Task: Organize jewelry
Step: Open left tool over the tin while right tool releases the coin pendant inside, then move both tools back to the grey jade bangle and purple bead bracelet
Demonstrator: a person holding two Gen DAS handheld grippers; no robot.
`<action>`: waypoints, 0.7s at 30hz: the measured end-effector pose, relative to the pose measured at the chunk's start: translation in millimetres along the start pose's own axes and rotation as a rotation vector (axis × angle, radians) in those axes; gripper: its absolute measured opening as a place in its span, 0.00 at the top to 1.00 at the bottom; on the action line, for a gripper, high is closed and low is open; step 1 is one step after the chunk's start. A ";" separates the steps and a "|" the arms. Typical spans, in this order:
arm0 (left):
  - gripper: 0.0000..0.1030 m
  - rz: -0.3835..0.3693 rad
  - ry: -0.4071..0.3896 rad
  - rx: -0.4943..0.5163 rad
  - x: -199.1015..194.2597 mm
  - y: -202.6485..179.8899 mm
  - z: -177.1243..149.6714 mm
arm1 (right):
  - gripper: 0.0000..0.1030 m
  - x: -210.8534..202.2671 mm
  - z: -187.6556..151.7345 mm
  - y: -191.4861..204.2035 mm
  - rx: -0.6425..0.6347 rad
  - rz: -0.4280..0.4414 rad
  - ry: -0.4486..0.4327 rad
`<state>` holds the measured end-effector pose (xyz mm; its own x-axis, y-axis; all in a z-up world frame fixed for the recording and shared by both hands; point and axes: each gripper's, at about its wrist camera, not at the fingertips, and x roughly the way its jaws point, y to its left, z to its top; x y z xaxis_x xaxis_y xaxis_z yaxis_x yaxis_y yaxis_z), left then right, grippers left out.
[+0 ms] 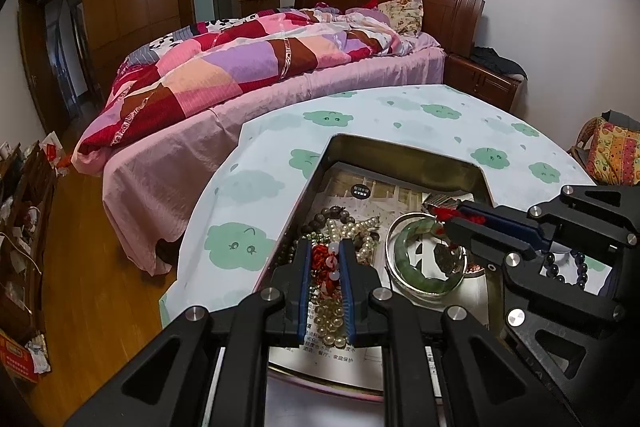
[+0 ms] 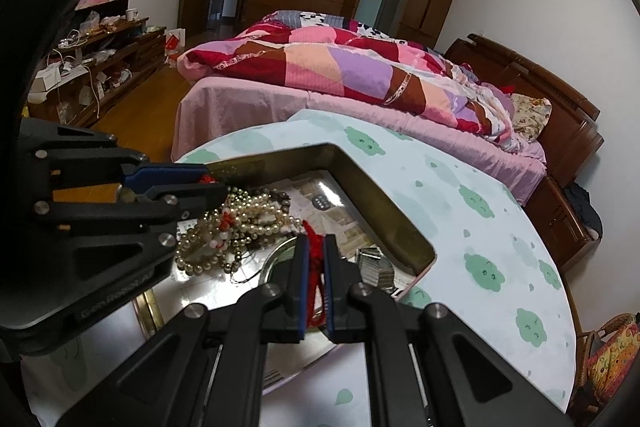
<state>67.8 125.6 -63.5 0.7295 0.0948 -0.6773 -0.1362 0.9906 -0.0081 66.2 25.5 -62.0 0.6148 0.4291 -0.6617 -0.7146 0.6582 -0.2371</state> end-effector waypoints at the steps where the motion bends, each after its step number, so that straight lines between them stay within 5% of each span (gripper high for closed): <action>1: 0.87 -0.001 0.000 -0.001 -0.2 0.2 0.0 | 0.92 0.5 -0.1 0.1 0.000 0.001 0.001; 8: 0.85 0.006 -0.002 -0.012 1.3 0.1 -1.2 | 0.90 3.6 -2.1 2.1 0.001 0.033 0.019; 10: 0.81 -0.005 -0.002 -0.015 1.6 0.1 -1.5 | 0.79 4.4 -4.0 3.3 -0.003 0.048 0.021; 12: 0.61 0.012 -0.008 -0.023 0.8 0.4 -1.7 | 0.63 4.9 -5.8 3.7 -0.004 0.046 0.024; 15: 0.43 0.005 -0.035 -0.043 -5.4 2.7 -1.4 | 0.53 4.4 -8.1 4.3 -0.003 0.034 0.023; 21: 0.38 0.027 -0.050 -0.062 -10.7 4.4 0.6 | 0.43 -5.5 -18.5 -5.6 0.031 0.016 0.011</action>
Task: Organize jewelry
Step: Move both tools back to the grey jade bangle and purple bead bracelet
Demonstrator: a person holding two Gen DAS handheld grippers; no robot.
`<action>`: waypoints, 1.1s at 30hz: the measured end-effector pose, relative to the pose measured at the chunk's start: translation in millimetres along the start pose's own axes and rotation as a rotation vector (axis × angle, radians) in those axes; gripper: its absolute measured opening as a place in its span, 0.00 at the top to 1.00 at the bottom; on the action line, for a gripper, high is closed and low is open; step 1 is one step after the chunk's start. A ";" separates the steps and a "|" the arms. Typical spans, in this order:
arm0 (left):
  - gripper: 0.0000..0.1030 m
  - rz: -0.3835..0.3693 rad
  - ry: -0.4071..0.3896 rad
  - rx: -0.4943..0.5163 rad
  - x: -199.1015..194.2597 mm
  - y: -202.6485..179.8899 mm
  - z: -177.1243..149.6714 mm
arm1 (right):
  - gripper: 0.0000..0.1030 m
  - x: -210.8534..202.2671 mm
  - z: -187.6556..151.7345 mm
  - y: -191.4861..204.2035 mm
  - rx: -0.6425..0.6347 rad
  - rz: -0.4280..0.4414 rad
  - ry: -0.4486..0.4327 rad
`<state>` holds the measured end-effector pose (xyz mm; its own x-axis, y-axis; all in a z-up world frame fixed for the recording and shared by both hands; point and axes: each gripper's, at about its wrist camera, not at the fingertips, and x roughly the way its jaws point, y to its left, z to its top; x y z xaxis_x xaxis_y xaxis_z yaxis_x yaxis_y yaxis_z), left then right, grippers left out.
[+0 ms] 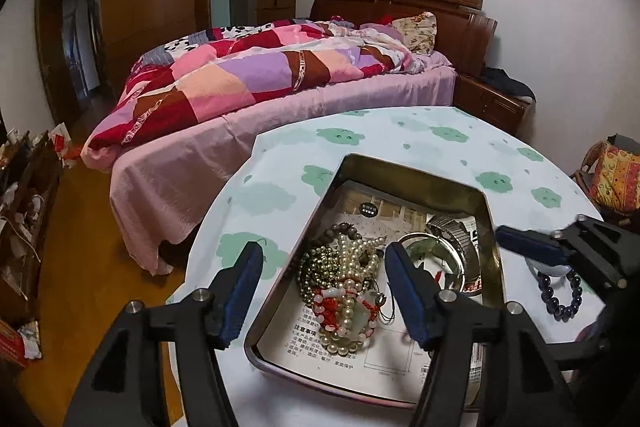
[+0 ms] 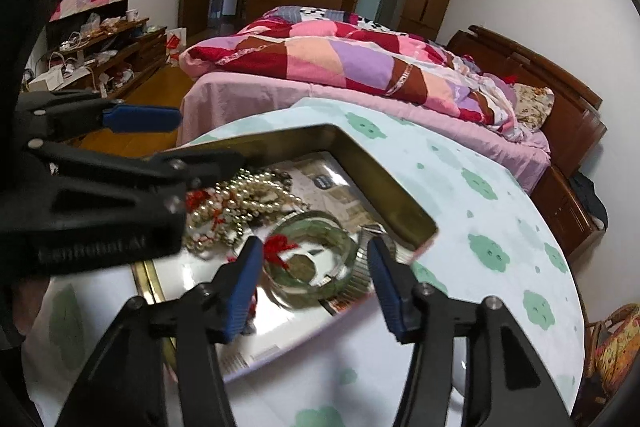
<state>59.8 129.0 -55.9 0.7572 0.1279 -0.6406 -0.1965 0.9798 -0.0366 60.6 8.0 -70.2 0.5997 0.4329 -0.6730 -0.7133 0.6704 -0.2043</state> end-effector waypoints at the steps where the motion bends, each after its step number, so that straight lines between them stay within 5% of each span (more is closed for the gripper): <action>1: 0.38 0.004 0.001 0.002 -0.2 -2.3 -1.2 | 0.41 -2.1 -1.4 -2.3 0.005 -0.003 -0.002; 16: 0.38 -0.047 0.012 0.202 -10.1 -92.2 -13.1 | 0.10 -28.4 -70.8 -113.6 0.232 -0.153 0.090; 29: 0.38 -0.010 0.042 0.239 16.1 -122.6 1.7 | 0.10 3.4 -70.8 -133.7 0.289 -0.072 0.180; 33: 0.38 0.000 0.045 0.243 19.0 -123.3 1.6 | 0.25 11.8 -73.9 -132.6 0.290 -0.040 0.217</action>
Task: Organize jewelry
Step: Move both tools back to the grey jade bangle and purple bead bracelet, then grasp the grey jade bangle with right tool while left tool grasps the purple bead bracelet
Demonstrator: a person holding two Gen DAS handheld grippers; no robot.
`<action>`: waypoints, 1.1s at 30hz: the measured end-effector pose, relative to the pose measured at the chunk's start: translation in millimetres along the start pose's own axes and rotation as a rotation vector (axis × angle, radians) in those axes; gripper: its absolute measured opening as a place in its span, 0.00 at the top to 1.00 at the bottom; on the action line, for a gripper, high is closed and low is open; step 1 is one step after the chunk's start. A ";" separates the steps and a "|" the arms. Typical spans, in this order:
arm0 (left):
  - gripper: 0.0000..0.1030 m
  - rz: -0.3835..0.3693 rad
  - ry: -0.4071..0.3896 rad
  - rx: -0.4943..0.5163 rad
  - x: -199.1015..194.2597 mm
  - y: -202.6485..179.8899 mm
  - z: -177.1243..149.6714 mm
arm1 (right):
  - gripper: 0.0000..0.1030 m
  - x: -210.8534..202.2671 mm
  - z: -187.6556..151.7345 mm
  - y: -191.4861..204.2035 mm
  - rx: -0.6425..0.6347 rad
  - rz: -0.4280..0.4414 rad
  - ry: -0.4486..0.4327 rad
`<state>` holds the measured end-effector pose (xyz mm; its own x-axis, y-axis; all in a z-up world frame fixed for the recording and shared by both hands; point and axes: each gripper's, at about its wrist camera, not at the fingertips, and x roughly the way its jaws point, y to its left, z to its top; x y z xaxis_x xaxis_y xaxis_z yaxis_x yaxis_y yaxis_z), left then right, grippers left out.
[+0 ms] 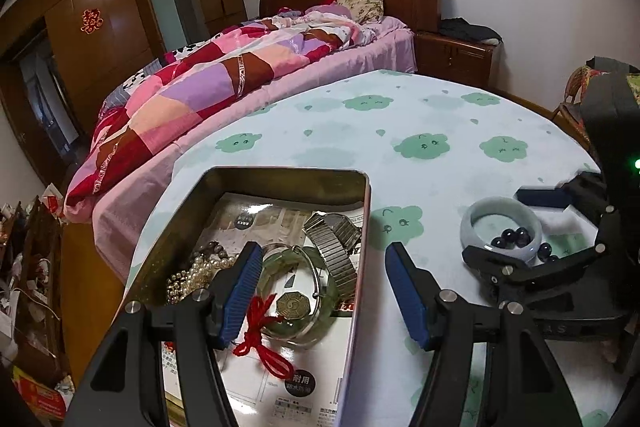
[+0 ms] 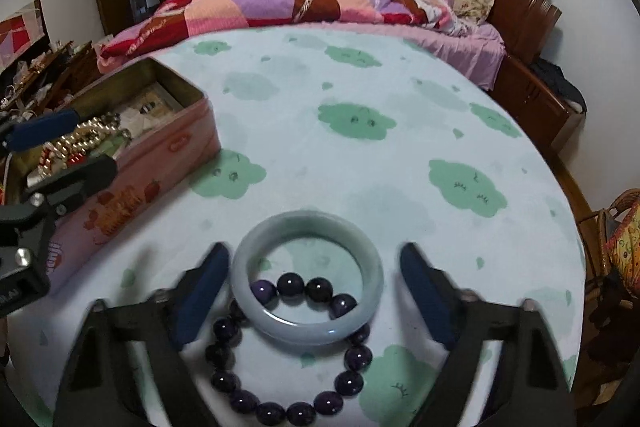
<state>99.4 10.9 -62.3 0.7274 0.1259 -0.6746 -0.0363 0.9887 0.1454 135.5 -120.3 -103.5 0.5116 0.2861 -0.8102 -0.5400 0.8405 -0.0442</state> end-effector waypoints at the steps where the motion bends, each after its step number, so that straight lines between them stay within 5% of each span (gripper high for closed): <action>1: 0.38 -0.001 0.000 0.000 0.4 -0.3 0.2 | 0.25 -0.5 -0.6 0.2 -0.001 -0.004 -0.003; 12: 0.38 -0.041 -0.011 0.050 -4.9 -32.2 5.1 | 0.25 -44.6 -20.3 -40.2 0.136 -0.102 -0.131; 16: 0.38 -0.081 0.004 0.115 -2.6 -62.5 2.3 | 0.25 -53.7 -30.2 -55.3 0.168 -0.165 -0.137; 26: 0.38 -0.142 0.096 0.193 26.6 -103.4 -6.7 | 0.25 -59.3 -42.6 -67.8 0.221 -0.171 -0.148; 28: 0.46 -0.144 0.116 0.185 31.4 -102.5 -6.9 | 0.25 -58.8 -42.8 -68.6 0.226 -0.168 -0.149; 32: 0.87 -0.204 0.123 0.189 31.6 -105.1 -6.3 | 0.25 -59.4 -43.6 -67.7 0.217 -0.170 -0.159; 33: 0.87 -0.189 0.118 0.204 30.1 -107.9 -7.1 | 0.25 -59.8 -44.1 -68.0 0.218 -0.170 -0.161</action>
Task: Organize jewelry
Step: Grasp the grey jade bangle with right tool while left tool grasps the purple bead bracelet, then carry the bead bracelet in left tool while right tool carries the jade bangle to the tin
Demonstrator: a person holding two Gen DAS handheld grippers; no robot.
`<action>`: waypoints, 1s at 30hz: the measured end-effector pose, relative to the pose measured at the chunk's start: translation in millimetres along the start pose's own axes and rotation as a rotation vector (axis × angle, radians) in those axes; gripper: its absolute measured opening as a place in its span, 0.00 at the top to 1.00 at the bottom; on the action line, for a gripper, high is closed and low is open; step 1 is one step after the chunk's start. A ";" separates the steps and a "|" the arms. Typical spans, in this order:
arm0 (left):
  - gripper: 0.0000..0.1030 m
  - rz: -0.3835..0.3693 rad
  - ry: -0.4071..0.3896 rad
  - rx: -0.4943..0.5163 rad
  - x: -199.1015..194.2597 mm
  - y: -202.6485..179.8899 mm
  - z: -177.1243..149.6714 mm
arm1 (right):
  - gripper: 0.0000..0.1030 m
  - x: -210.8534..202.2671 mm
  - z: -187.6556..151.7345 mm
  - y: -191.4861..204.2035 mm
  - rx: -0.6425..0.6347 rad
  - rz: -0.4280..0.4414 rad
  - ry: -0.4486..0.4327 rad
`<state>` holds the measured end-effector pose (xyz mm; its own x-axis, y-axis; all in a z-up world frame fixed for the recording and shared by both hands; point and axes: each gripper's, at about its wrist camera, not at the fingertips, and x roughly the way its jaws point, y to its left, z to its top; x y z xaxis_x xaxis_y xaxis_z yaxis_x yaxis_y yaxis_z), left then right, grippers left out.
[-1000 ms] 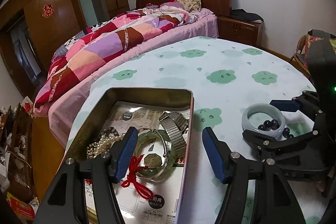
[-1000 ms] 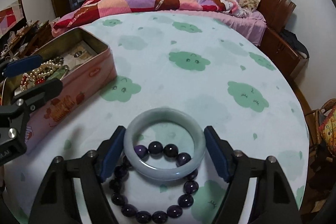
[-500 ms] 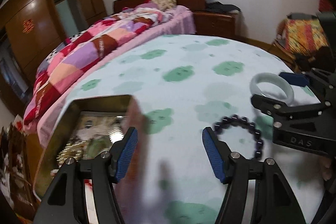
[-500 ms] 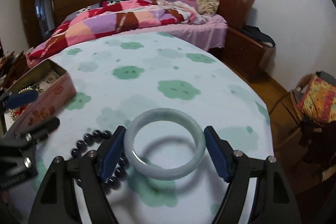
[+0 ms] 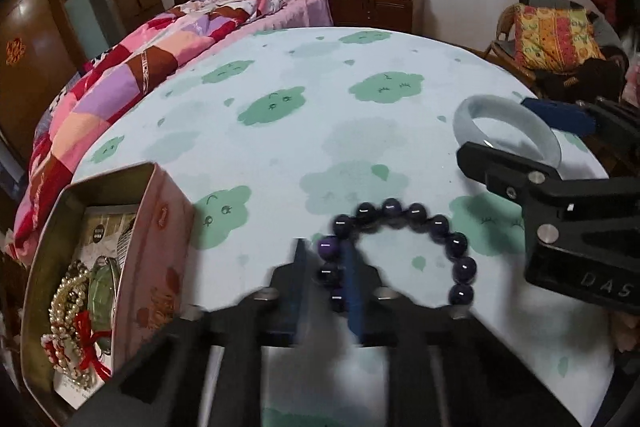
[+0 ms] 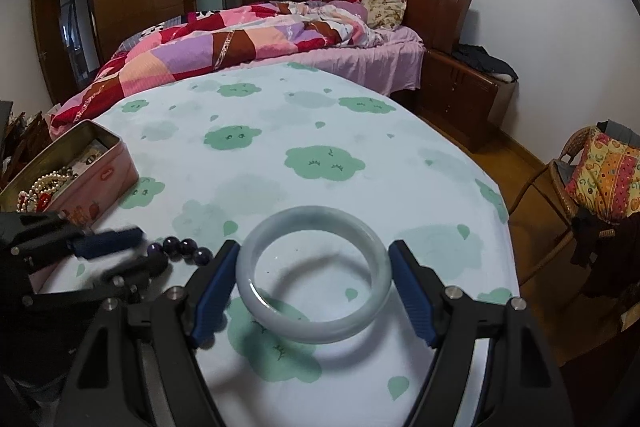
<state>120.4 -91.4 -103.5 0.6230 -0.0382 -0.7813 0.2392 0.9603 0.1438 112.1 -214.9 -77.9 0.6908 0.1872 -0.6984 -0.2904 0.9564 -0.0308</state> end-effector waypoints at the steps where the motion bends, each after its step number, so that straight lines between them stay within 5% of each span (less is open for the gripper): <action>1: 0.87 0.009 -0.002 0.006 -0.4 -1.2 -0.4 | 0.25 -0.9 -0.5 -0.5 0.002 0.002 -0.004; 30: 0.87 0.117 -0.229 -0.119 -100.6 61.0 -11.3 | 0.25 -26.2 3.0 40.0 -0.079 0.031 -0.092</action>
<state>63.9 -25.9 -23.0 0.7964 0.0259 -0.6042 0.0756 0.9870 0.1420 84.4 -180.9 -58.7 0.7374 0.2392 -0.6317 -0.3612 0.9299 -0.0695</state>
